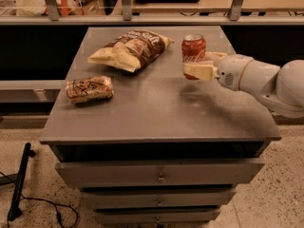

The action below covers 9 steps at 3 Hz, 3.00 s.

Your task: Pick coke can

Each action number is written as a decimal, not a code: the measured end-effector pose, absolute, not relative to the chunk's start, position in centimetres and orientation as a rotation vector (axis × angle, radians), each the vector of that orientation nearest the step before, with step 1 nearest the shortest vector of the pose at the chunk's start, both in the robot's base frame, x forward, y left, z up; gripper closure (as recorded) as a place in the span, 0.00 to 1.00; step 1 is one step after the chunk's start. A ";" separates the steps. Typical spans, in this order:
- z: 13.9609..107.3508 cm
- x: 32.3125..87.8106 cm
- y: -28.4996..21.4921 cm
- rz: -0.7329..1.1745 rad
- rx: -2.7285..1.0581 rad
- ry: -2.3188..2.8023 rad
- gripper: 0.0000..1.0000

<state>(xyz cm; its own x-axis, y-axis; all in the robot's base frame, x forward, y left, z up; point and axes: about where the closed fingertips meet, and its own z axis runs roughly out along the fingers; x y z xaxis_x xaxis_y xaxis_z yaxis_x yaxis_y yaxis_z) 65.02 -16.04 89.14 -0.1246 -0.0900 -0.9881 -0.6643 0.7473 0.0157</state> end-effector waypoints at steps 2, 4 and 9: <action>88.1 65.5 -14.0 0.587 -0.648 1.596 1.00; 87.2 65.0 -13.2 0.622 -0.665 1.581 1.00; 86.2 64.2 -12.6 0.619 -0.668 1.615 0.00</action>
Offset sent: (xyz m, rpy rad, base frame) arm 0.0051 0.0233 -0.0165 0.0256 -0.0405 0.0649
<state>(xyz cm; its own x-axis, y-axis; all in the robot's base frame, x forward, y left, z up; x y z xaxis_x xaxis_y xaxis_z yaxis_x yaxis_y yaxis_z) 64.16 -12.65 86.18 -0.1133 -0.0807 -0.9903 -0.7220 0.6914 0.0263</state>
